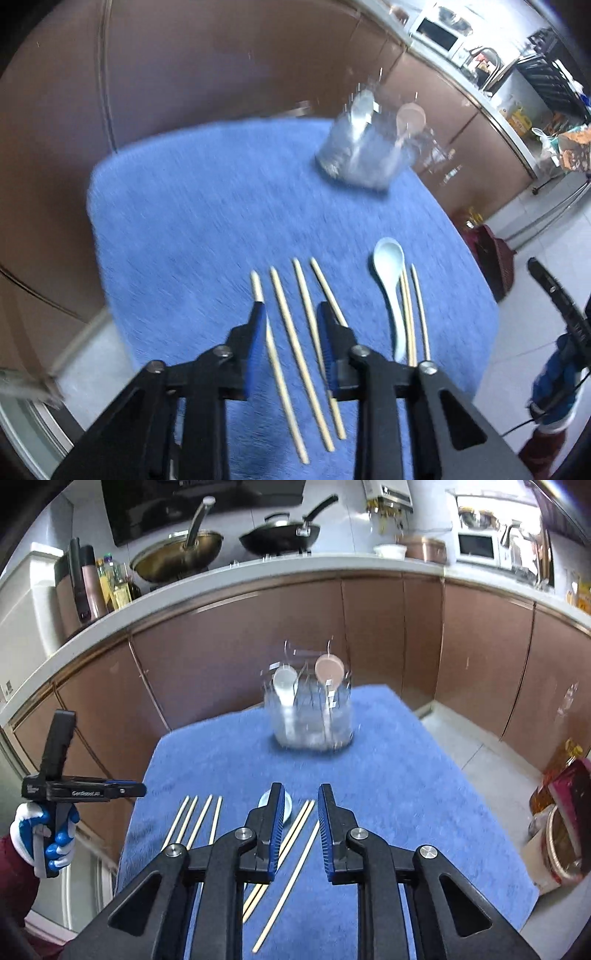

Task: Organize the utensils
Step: 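Lower the left tool onto the chopsticks and grasp one chopstick, then lift the chopstick with the left tool and insert it into the holder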

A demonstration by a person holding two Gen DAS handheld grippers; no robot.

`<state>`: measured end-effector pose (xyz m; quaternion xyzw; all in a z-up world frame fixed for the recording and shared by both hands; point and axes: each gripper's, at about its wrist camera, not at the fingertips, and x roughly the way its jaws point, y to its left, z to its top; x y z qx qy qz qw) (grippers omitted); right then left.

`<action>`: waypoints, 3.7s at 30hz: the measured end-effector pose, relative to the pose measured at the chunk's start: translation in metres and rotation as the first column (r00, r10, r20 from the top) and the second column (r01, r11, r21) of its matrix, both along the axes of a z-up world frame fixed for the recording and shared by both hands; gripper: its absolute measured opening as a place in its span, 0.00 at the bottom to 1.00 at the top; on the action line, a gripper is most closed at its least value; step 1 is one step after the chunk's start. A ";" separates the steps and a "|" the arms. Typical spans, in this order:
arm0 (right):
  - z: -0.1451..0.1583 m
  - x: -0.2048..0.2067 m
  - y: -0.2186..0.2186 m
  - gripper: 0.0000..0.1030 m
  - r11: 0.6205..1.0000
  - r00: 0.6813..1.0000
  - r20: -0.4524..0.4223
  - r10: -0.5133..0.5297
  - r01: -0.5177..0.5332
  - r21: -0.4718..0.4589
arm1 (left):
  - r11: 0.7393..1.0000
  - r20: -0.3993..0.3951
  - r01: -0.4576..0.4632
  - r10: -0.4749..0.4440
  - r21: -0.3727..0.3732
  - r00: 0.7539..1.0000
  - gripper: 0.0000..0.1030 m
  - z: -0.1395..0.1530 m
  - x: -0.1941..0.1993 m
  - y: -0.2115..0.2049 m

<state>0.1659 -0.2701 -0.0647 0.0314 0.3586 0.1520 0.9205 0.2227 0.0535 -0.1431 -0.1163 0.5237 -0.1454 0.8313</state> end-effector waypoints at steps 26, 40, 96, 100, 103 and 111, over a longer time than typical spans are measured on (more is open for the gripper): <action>-0.125 0.146 0.029 0.09 0.998 0.877 -0.477 0.058 -0.049 0.032 | 0.998 -0.254 -0.015 0.031 0.064 0.967 0.09 -0.073 0.082 -0.028; -0.152 0.172 0.050 0.08 0.995 0.825 -0.566 0.012 -0.065 -0.074 | 0.998 -0.252 0.010 0.008 0.069 0.968 0.08 -0.074 0.083 -0.027; 0.121 0.156 -0.004 0.05 0.986 0.938 0.340 -0.066 0.008 0.168 | 0.921 0.669 -0.269 0.391 -0.283 0.632 0.05 0.182 0.184 -0.072; 0.100 0.175 -0.005 0.05 0.991 0.938 0.340 -0.075 0.031 0.133 | 0.920 0.667 -0.286 0.391 -0.267 0.635 0.05 0.151 0.204 -0.091; 0.075 0.187 -0.001 0.05 0.993 0.940 0.332 -0.082 0.050 0.103 | 0.922 0.681 -0.298 0.384 -0.247 0.623 0.05 0.125 0.211 -0.104; 0.014 0.193 -0.001 0.11 0.996 0.966 0.253 -0.049 0.029 0.079 | 0.944 0.651 -0.258 0.328 -0.205 0.684 0.14 0.074 0.203 -0.118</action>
